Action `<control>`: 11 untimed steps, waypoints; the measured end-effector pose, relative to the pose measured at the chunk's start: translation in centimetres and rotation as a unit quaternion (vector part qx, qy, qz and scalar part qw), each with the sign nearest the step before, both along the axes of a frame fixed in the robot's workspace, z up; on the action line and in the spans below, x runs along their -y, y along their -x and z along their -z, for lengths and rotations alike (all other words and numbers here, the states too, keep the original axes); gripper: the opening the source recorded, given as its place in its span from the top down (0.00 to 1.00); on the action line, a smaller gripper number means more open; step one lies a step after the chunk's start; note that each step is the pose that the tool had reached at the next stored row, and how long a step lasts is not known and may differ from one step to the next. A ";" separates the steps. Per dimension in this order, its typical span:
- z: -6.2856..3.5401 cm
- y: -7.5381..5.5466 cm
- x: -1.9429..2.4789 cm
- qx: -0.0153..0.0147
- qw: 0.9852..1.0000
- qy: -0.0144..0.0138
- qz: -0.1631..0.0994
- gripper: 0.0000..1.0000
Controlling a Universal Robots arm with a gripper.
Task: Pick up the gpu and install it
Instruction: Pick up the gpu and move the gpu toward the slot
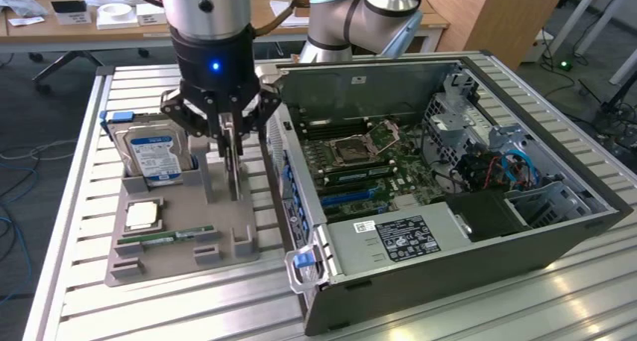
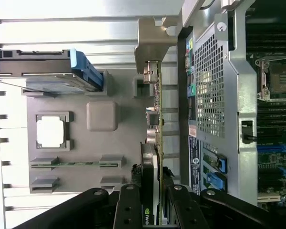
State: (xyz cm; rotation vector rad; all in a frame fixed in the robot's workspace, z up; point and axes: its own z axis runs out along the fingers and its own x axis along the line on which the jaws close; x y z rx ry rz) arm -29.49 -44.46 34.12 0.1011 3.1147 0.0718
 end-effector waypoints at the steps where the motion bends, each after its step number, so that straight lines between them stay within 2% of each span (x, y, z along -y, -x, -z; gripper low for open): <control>1: -0.41 0.0 0.00 0.000 1.000 0.000 0.000 0.73; 11: -4.41 0.0 0.00 0.000 1.000 0.000 0.000 0.73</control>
